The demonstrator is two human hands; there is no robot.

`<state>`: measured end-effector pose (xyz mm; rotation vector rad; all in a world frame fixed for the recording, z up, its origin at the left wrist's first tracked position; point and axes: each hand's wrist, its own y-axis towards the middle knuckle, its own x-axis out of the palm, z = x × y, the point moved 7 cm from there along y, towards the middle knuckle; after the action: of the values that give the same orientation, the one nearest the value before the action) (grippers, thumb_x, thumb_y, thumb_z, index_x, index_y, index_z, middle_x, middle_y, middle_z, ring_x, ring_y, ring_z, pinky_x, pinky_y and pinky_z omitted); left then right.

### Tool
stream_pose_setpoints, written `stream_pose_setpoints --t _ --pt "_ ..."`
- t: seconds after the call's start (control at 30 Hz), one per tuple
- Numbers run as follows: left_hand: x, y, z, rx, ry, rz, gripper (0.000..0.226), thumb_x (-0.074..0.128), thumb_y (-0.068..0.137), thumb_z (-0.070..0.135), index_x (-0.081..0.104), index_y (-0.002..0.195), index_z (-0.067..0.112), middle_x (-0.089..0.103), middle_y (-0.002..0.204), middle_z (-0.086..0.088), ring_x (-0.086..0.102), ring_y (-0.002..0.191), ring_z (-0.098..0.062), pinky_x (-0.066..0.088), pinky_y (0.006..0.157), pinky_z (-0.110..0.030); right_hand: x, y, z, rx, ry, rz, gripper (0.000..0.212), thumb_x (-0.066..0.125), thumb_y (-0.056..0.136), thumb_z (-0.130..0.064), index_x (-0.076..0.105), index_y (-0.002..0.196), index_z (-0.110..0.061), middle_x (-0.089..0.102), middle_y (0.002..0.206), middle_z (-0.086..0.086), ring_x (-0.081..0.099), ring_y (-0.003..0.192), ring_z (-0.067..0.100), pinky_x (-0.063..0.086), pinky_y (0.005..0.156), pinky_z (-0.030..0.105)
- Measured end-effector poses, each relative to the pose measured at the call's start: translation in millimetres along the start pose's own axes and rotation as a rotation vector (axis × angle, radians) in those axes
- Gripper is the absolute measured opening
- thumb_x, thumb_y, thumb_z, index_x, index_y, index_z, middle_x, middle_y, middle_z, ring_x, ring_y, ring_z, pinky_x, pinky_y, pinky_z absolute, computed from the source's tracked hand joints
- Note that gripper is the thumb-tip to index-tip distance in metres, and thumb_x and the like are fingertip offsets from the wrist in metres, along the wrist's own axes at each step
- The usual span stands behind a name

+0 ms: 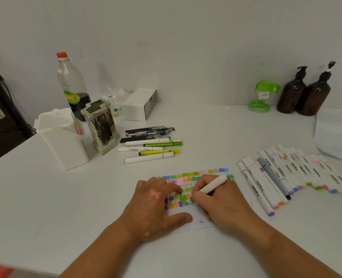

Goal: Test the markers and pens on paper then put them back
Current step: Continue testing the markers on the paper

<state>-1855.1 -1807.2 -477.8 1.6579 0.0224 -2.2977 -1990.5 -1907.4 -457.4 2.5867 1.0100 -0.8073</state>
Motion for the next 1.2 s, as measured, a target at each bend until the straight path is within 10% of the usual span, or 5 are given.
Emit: stream_pose_setpoints --t 0.4,0.67,1.2 --pt "-5.5 -1.1 2.3 -0.007 -0.026 -0.007 0.072 0.048 0.073 0.087 0.051 0.132 0.045 0.049 0.11 0.025 0.04 0.099 -0.001 0.034 0.092 -0.023 -9.3 3.0 8.0 0.005 0.159 0.1 0.016 0.069 0.086 -0.018 0.067 0.072 -0.023 0.061 0.051 -0.006 0.051 0.042 0.004 0.038 0.041 0.017" --pt "-22.5 -2.3 -12.4 -0.055 -0.461 0.127 0.052 0.039 0.104 0.005 0.039 0.15 0.03 0.048 0.096 0.008 0.051 0.097 -0.003 0.047 0.077 -0.017 -24.6 5.7 9.5 -0.021 0.597 0.204 0.017 0.069 0.086 -0.013 0.068 0.071 -0.022 0.061 0.055 0.005 0.053 0.045 0.014 0.043 0.042 0.024" --pt "-30.5 -10.0 -15.4 -0.103 -0.748 0.244 0.023 0.059 0.082 0.05 0.062 0.096 0.032 0.072 0.096 0.025 0.07 0.091 -0.003 0.055 0.066 -0.014 -18.7 3.4 -6.1 -0.206 0.725 0.044 0.014 0.074 0.075 -0.03 0.074 0.082 -0.018 0.066 0.065 0.01 0.057 0.055 0.021 0.044 0.045 0.028"
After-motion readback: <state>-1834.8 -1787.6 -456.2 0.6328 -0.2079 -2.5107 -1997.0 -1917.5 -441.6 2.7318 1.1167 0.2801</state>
